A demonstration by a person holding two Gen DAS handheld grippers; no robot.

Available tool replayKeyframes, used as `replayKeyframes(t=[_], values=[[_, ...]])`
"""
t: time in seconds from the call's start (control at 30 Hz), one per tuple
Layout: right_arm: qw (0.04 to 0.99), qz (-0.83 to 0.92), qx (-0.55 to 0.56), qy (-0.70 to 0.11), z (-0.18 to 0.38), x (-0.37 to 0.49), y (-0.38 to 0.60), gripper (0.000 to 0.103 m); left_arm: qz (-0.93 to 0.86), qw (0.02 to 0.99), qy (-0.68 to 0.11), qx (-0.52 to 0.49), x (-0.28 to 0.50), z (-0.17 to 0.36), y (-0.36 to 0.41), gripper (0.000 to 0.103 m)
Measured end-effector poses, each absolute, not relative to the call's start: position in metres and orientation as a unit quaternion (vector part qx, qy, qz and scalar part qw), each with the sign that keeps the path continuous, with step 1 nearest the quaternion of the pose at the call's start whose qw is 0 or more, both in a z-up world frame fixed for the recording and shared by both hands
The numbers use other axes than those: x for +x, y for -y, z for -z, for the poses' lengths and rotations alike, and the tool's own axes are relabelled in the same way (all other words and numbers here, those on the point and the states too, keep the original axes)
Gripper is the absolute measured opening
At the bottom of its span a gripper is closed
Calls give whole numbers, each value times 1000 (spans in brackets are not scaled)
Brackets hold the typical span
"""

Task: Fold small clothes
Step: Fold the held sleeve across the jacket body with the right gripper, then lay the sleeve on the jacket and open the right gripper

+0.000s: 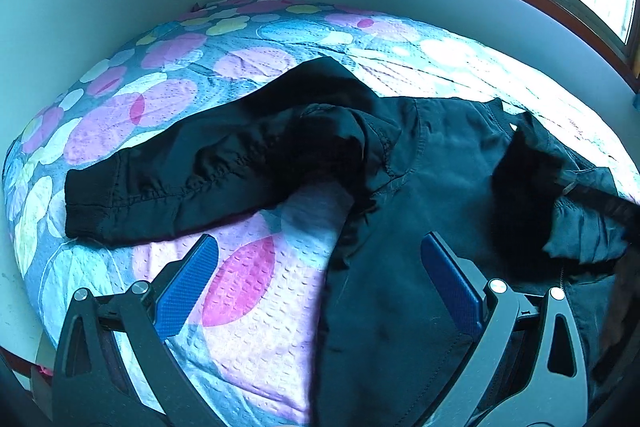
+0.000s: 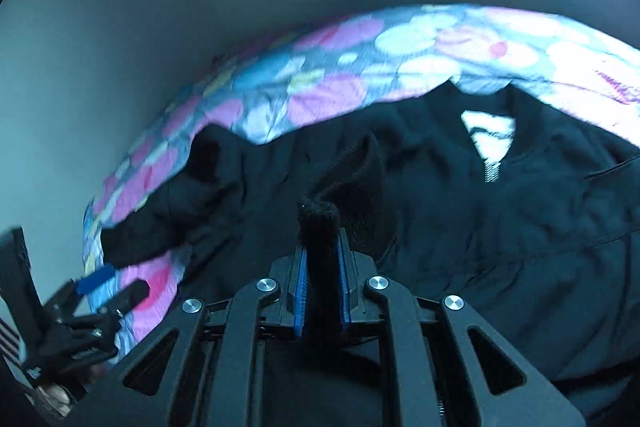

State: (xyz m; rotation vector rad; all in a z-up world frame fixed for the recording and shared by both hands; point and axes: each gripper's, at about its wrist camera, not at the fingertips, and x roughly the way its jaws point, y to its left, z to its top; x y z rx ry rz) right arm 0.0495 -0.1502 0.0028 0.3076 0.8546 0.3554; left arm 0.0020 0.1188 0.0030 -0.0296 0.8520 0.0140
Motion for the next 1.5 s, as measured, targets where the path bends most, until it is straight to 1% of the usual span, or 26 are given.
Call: replayKeyframes(t=[0.1,0.2,0.23,0.27,0.3,0.33,0.37,0.47,0.57,0.63,0.73,0.83,0.9,0.97,1.03,1.07,1.1,1.13,1.17,1.27,1.33,1.37,1.4,1.47,1.5], values=[[875,-186,119,-431,11,47,125,14,-2,910,-415,-12,2,-1,-116,101],[862,-200,112,-451,26,46,109,21,0,908,-419,-12,2,2,-113,101],[855,-207,115,-462,32,49,106,26,0,907,-421,-10,3,4,-112,101],[847,-215,119,-472,39,52,102,36,1,906,-423,-9,3,5,-111,101],[837,-227,127,-481,43,55,100,42,2,906,-424,-7,3,7,-109,101],[830,-244,140,-482,45,55,98,54,3,905,-426,-6,3,8,-108,101],[827,-259,150,-476,43,54,98,58,4,904,-427,-4,2,9,-107,101],[813,-293,172,-472,31,44,109,58,9,904,-427,1,1,11,-104,101],[816,-304,212,-444,15,22,152,59,20,905,-426,4,0,12,-101,101],[835,-282,225,-416,4,3,193,59,25,905,-424,8,-1,13,-97,101],[875,-191,248,-369,-5,-27,276,59,30,903,-429,7,1,15,-92,101],[893,-59,281,-347,6,-49,364,59,33,901,-432,6,4,17,-86,101],[883,-2,309,-353,26,-57,409,59,33,901,-433,8,5,17,-80,101],[862,-1,341,-376,50,-58,432,59,36,900,-434,10,6,18,-73,101],[839,-39,378,-389,71,-56,441,59,40,900,-435,14,6,18,-64,101],[833,-52,387,-393,77,-55,443,47,41,899,-435,15,5,18,-61,101],[831,-59,383,-399,81,-54,444,33,43,899,-435,17,5,18,-58,101],[833,-59,367,-410,86,-52,442,22,44,899,-436,18,5,18,-54,101],[836,-51,348,-422,92,-51,440,15,46,898,-437,20,4,19,-50,101],[833,-61,370,-407,99,-56,452,14,51,896,-441,24,4,21,-42,101],[834,-61,373,-403,96,-57,450,16,55,895,-442,25,4,22,-39,101],[835,-61,369,-404,92,-58,451,19,57,895,-442,25,5,22,-38,101],[834,-66,368,-405,88,-57,449,20,58,895,-441,25,5,22,-38,101],[834,-82,374,-398,76,-54,452,32,61,896,-440,23,5,21,-37,101],[837,-89,375,-390,70,-52,455,36,62,896,-440,22,6,21,-37,101]])
